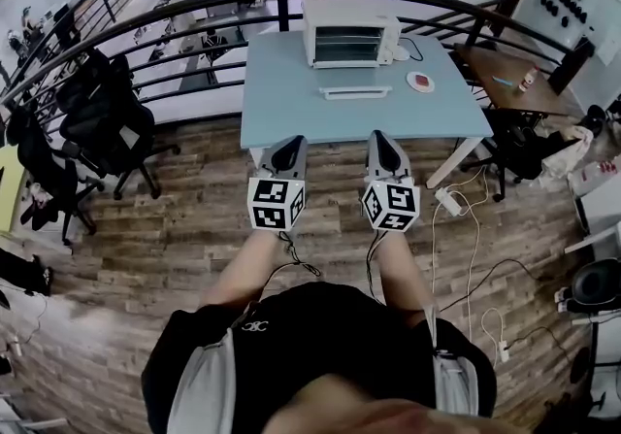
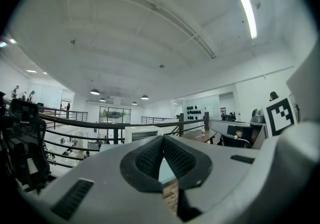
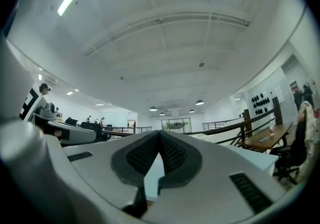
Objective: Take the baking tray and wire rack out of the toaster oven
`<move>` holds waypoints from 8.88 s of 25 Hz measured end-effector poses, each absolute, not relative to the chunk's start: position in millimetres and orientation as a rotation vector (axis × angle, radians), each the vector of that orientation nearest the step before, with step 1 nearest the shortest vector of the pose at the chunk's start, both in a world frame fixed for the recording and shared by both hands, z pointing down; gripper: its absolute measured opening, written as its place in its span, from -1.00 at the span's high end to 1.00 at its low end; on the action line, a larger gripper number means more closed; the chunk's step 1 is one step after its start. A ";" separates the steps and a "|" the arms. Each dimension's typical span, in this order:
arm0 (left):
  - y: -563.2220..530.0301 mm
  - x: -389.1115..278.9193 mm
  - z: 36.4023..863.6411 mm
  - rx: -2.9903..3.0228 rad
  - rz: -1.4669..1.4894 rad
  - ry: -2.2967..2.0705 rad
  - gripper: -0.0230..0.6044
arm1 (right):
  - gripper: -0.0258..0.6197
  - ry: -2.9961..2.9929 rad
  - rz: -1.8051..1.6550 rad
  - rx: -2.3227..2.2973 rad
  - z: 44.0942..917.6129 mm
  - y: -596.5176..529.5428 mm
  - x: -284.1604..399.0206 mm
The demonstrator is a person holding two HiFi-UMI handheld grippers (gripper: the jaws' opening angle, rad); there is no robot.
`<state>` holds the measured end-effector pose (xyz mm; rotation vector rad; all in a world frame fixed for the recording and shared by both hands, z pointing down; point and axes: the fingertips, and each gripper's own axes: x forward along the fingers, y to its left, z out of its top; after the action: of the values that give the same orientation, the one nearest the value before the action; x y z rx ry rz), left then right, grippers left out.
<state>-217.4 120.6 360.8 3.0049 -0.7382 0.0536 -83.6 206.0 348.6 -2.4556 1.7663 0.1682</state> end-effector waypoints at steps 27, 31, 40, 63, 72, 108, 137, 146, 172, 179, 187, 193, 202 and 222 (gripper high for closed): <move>40.0 -200.1 387.2 3.061 0.032 -0.673 0.88 | 0.92 1.705 0.190 -2.469 376.7 124.5 -61.0; 12.3 -167.3 391.2 3.078 0.033 -0.692 0.88 | 0.92 1.729 0.185 -2.457 381.0 91.1 -27.4; -71.0 -53.3 395.3 3.035 0.027 -0.745 0.88 | 0.92 1.797 0.191 -2.455 382.9 7.3 89.8; -245.8 196.9 434.1 2.881 0.224 -0.942 0.88 | 0.92 1.971 -0.082 -2.369 441.3 -182.6 355.7; -289.5 205.9 452.9 2.819 0.274 -1.023 0.88 | 0.92 2.050 -0.148 -2.322 460.1 -229.3 366.1; -404.6 230.7 625.8 1.622 -0.331 -0.598 0.55 | 0.47 1.219 -0.938 -1.735 615.2 -281.8 457.4; -467.0 269.3 654.5 1.414 -0.612 -0.638 0.72 | 0.73 0.994 -0.987 -1.460 653.1 -359.4 493.9; -440.4 253.5 658.4 1.384 -0.610 -0.633 0.72 | 0.75 0.976 -1.020 -1.436 656.9 -332.8 477.7; -313.1 199.5 661.3 1.405 -0.505 -0.607 0.75 | 0.79 0.986 -1.095 -1.406 661.9 -212.6 421.5; -277.7 181.5 664.3 1.396 -0.447 -0.560 0.75 | 0.78 0.976 -1.061 -1.432 658.5 -173.8 401.7; -236.4 146.9 660.2 1.425 -0.400 -0.507 0.75 | 0.78 0.983 -1.029 -1.439 653.4 -129.0 364.1; -217.9 107.0 651.3 1.463 -0.405 -0.491 0.75 | 0.78 0.996 -1.018 -1.436 646.8 -110.0 323.5; -209.9 37.3 643.9 1.504 -0.462 -0.548 0.75 | 0.78 1.070 -1.075 -1.387 647.0 -112.5 259.3; -209.4 -182.8 665.9 1.415 -0.700 -0.926 0.75 | 0.77 1.330 -1.446 -1.218 681.0 -177.1 54.3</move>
<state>-182.8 -209.4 665.9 1.4145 -0.9263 -0.7003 54.3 -177.1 681.0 -1.2181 1.3302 -1.4464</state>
